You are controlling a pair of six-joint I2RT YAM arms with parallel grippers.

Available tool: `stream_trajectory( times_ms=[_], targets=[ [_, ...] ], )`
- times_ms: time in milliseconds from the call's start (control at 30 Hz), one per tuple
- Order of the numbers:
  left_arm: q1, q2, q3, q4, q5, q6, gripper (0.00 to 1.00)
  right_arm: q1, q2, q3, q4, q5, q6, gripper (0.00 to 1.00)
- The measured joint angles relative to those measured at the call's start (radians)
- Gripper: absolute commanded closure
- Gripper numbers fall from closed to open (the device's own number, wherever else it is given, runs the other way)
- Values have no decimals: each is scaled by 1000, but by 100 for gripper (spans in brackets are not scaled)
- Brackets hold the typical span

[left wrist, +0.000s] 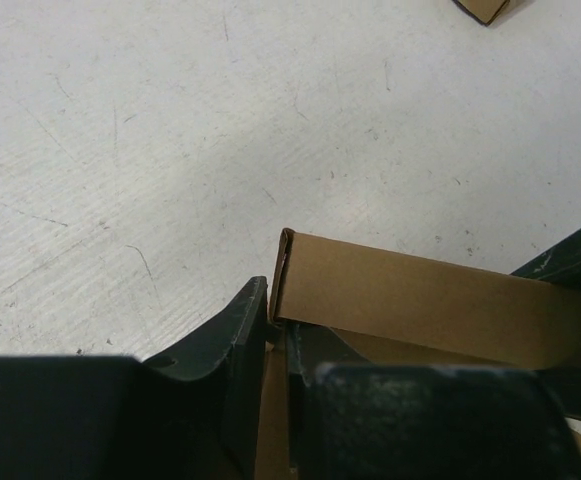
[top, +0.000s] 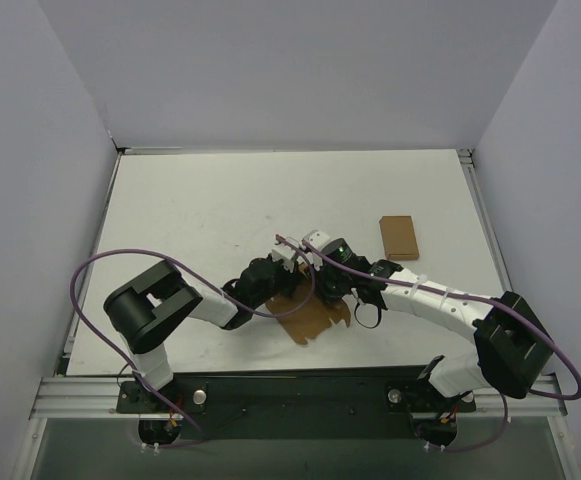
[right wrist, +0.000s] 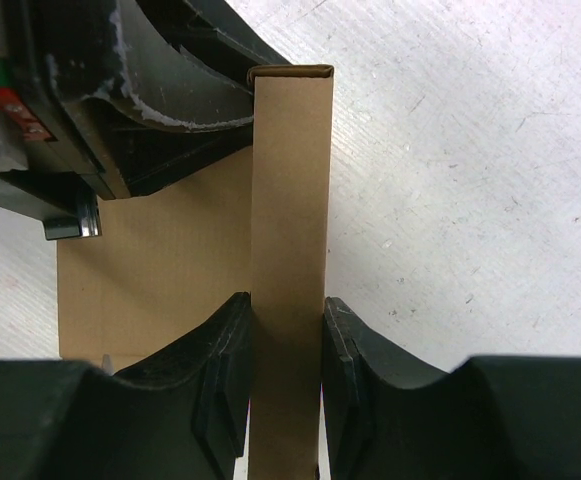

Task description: Fold the paper box

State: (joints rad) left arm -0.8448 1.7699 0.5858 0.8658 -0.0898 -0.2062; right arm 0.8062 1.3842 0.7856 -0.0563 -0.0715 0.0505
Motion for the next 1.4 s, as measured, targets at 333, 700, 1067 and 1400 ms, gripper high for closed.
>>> stream_trajectory(
  times_ms=[333,700,1067,1400],
  targets=[
    [0,7,3,3,-31,-62,85,0,0,0,18,1,0,73],
    [-5,13,13,-3,-68,-82,85,-2,0,-2,31,5,0,73],
    [-3,20,0,35,-57,-84,84,-1,1,-4,32,-2,4,54],
    [7,-58,-47,-37,-170,-67,84,7,-62,-8,-45,-21,47,30]
  ],
)
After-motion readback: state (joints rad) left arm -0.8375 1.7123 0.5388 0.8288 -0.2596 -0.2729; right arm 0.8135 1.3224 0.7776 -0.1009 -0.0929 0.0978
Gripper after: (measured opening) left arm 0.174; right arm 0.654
